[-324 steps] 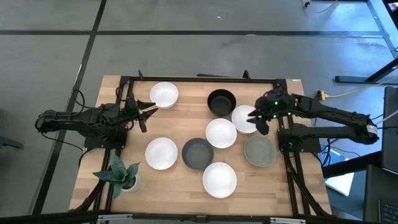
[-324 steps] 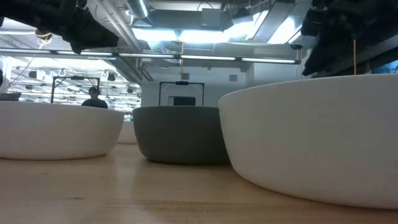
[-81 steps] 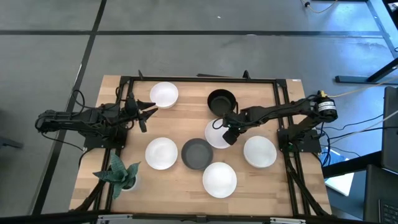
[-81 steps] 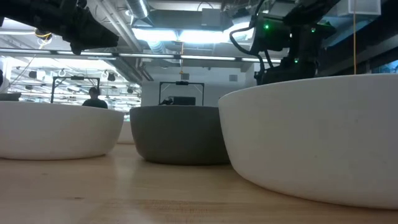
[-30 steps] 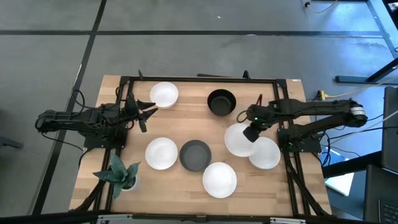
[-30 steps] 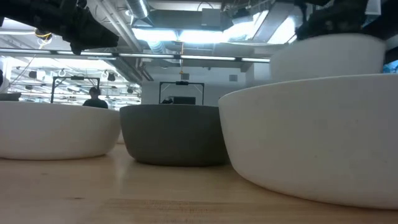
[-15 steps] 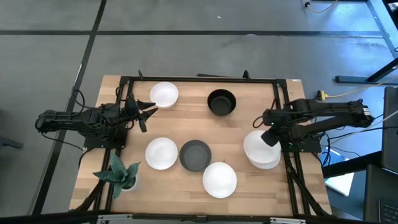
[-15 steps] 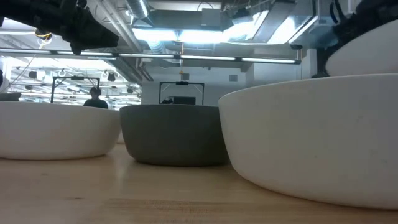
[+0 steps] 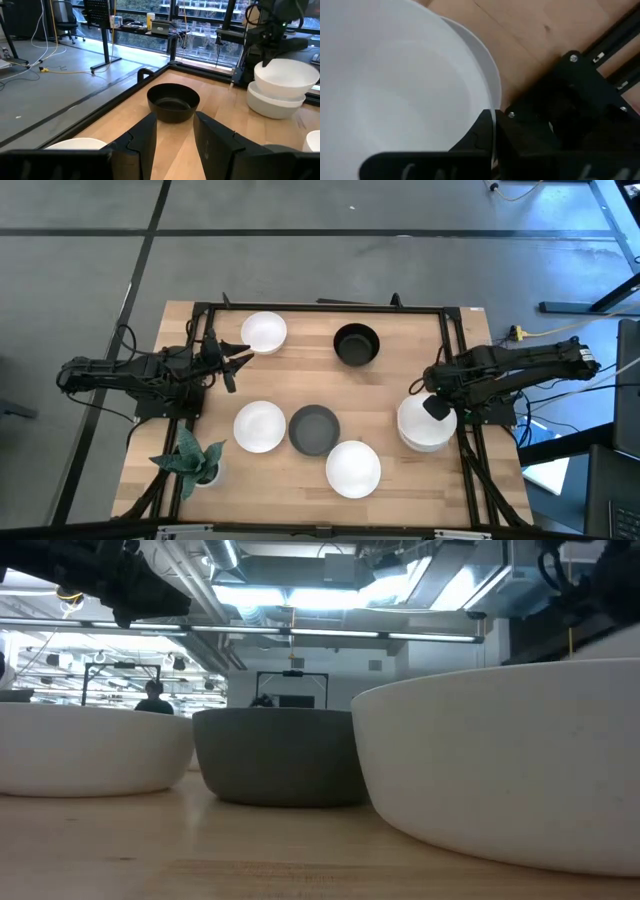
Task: Nest bowls inside each other
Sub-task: Stack the white bowl on the white bowl
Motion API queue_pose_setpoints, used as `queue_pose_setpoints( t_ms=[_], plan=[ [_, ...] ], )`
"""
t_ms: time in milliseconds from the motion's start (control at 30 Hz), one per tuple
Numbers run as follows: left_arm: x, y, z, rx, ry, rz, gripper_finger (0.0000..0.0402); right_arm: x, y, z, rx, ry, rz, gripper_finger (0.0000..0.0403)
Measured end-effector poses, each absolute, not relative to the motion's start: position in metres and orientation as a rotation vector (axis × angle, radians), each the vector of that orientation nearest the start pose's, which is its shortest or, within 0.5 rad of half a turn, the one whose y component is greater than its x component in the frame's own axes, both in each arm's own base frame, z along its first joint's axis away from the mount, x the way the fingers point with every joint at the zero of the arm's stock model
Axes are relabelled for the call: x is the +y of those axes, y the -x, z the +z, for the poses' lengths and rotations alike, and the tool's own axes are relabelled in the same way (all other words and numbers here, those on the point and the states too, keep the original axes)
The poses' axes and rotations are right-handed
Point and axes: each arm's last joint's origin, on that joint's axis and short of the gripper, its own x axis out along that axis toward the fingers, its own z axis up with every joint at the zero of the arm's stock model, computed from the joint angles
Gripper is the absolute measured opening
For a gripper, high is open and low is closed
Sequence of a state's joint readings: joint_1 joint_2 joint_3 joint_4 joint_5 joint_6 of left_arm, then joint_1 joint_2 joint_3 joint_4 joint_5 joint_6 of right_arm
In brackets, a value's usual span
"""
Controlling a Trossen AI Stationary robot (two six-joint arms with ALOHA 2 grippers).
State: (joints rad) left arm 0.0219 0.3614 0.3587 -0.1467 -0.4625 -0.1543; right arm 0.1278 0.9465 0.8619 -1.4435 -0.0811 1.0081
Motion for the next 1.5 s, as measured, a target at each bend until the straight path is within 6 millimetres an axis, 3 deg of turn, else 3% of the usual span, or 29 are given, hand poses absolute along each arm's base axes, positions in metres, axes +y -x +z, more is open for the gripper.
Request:
queue_pose_setpoints(
  t_ms=[333, 500, 633, 1067, 1367, 1500],
  plan=[
    [0.015, -0.111, 0.242, 0.11, 0.118, 0.494, 0.0124, 0.02, -0.128, 0.221, 1.406, -0.794, -0.552, 0.0006],
    [0.015, -0.111, 0.242, 0.109, 0.118, 0.494, 0.0124, 0.021, -0.136, 0.214, 1.346, -0.805, -0.506, 0.0006],
    [0.015, -0.111, 0.242, 0.109, 0.118, 0.493, 0.0124, 0.021, -0.136, 0.213, 1.338, -0.809, -0.501, 0.0021],
    [0.015, -0.111, 0.242, 0.11, 0.118, 0.494, 0.0124, 0.022, -0.151, 0.218, 1.183, -0.818, -0.428, 0.016],
    [0.015, -0.111, 0.242, 0.11, 0.118, 0.494, 0.0124, 0.02, -0.152, 0.219, 1.139, -0.759, -0.462, 0.0179],
    [0.015, -0.111, 0.242, 0.109, 0.118, 0.494, 0.0124, 0.02, -0.155, 0.229, 1.1, -0.732, -0.451, 0.0176]
  ],
)
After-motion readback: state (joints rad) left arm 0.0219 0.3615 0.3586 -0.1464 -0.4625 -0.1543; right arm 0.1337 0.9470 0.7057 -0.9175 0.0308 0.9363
